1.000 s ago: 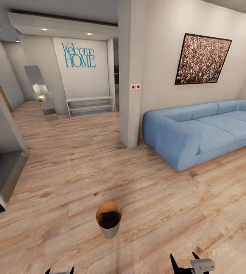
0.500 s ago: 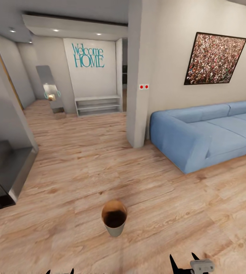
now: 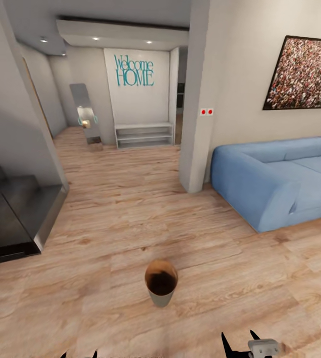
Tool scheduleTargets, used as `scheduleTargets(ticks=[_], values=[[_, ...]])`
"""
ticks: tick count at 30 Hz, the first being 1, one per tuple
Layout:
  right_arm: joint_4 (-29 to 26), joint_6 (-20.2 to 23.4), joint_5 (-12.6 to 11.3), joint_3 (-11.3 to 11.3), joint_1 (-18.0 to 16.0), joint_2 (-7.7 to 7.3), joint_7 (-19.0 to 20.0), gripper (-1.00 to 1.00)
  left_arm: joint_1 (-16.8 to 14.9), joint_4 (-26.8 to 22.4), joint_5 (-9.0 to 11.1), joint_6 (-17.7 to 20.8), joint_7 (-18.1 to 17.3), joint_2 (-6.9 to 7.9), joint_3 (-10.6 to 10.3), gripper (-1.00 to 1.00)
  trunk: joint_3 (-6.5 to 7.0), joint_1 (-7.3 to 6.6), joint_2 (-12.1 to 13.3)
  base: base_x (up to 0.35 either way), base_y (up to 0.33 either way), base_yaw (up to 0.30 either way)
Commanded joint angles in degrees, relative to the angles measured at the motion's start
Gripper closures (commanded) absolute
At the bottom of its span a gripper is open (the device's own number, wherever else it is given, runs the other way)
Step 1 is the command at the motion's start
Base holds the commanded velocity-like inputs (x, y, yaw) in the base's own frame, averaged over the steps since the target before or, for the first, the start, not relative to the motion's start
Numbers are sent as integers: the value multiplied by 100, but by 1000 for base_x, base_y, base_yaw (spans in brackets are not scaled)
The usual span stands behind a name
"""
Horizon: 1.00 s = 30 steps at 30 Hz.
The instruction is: Put the three can of soda from the living room inside the tash can in the kitchen.
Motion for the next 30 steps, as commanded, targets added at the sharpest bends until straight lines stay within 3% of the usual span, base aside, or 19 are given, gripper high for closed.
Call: scheduleTargets(ticks=[1, 19, 30], values=[[0, 2, 0, 0, 0, -1, -9, -100, 0, 6, -2, 0, 2, 0, 2, -100, -6, 0, 0, 0, 0, 194], [31, 0, -2, 2, 0, -2, 15, -100, 0, 16, -2, 1, -15, 8, -9, -100, -49, 0, 0, 0, 0, 81], [35, 0, 0, 8, 0, -6, 19, -100, 0, 8, 1, 0, -7, 9, -12, -100, -50, 0, 0, 0, 0, 205]])
